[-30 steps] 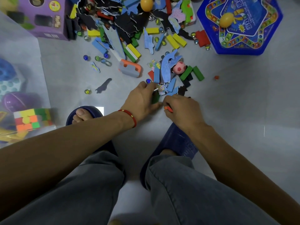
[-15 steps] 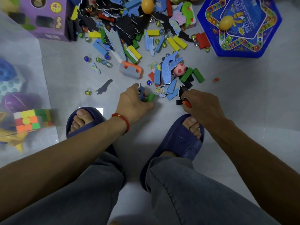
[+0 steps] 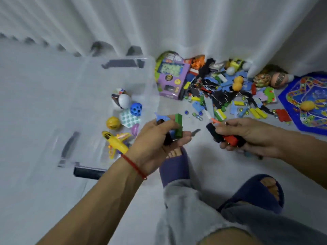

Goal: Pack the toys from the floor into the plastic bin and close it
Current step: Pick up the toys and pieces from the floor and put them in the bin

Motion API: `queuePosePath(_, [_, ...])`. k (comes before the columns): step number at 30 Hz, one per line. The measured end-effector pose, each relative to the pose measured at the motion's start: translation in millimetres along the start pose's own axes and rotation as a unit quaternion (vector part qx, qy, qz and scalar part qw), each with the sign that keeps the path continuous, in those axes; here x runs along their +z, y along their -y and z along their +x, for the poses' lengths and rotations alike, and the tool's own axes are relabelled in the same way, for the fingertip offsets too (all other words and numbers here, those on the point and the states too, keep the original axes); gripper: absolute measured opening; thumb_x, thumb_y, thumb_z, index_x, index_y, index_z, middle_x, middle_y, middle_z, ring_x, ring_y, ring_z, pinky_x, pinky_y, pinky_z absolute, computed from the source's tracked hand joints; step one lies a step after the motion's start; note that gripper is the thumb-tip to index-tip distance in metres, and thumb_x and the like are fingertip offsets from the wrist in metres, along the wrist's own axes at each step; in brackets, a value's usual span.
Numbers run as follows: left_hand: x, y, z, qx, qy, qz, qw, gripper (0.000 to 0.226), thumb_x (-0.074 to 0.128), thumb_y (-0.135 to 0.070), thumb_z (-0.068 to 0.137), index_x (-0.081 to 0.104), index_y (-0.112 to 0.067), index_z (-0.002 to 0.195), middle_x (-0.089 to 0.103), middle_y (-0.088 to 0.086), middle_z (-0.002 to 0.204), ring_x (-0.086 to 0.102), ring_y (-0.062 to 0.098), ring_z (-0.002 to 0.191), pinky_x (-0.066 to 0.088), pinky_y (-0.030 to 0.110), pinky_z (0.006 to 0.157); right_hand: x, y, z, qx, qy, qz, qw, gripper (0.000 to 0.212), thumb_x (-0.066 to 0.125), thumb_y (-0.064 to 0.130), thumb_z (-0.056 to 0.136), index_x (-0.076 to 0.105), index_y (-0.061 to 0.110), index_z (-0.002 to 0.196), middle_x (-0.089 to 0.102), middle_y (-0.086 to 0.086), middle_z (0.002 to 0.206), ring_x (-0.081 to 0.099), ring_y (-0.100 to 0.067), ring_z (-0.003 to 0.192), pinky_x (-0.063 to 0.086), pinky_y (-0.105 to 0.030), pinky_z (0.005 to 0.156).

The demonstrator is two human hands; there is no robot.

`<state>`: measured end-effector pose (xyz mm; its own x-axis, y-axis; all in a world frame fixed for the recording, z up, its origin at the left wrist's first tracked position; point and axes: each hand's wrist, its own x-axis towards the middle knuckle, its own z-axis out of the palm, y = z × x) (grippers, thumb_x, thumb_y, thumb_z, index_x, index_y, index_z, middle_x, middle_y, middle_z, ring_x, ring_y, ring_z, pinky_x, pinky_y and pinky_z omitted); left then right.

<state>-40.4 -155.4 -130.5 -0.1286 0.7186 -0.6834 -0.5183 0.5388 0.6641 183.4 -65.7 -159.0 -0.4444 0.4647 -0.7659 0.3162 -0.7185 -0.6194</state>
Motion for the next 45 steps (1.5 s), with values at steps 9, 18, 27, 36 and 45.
queuePosePath(9, [-156,-80,-95,0.051,-0.232,-0.023,0.971,0.013,0.058,-0.005,0.087,0.053,0.004,0.095,0.045,0.021,0.082,0.055,0.037,0.072,0.053,0.056,0.092,235,114,11,-0.045,0.088,-0.163,0.982,0.025,0.076,0.020,0.088,0.067,0.008,0.108,0.069,-0.014,0.101,0.068,-0.025,0.083,0.062,-0.043,0.078])
queuePosePath(18, [-126,-82,-90,0.163,-0.245,0.054,0.954,0.012,0.054,-0.004,0.090,0.063,-0.008,0.096,0.053,0.012,0.097,0.053,0.030,0.091,0.055,0.040,0.080,212,122,-3,-0.010,0.070,-0.180,0.981,0.056,0.055,0.049,0.097,0.054,0.010,0.138,0.048,-0.019,0.145,0.050,-0.035,0.132,0.046,-0.050,0.107])
queuePosePath(27, [0,-2,7,0.149,-0.057,0.271,0.949,0.019,0.056,-0.004,0.088,0.067,-0.010,0.103,0.063,0.007,0.090,0.061,0.021,0.081,0.060,0.044,0.081,-45,38,-29,-0.013,-0.247,-0.339,0.908,0.026,0.058,0.032,0.097,0.064,0.009,0.109,0.064,-0.017,0.111,0.064,-0.029,0.096,0.057,-0.045,0.077])
queuePosePath(36, [49,101,146,0.142,0.062,0.642,0.751,0.039,0.070,-0.021,0.084,0.059,-0.022,0.122,0.058,0.005,0.117,0.057,0.024,0.105,0.048,0.032,0.086,-172,-150,14,0.038,-0.406,-0.357,0.840,0.045,0.072,0.021,0.084,0.058,0.010,0.126,0.061,-0.018,0.123,0.059,-0.035,0.110,0.049,-0.040,0.094])
queuePosePath(45, [64,125,236,0.353,0.046,0.818,0.452,0.046,0.065,-0.020,0.087,0.054,-0.015,0.131,0.050,0.019,0.124,0.045,0.039,0.105,0.049,0.053,0.080,-212,-180,85,-0.080,-0.509,-0.415,0.750,0.020,0.062,0.000,0.089,0.063,0.010,0.107,0.058,-0.016,0.107,0.058,-0.035,0.096,0.050,-0.046,0.082])
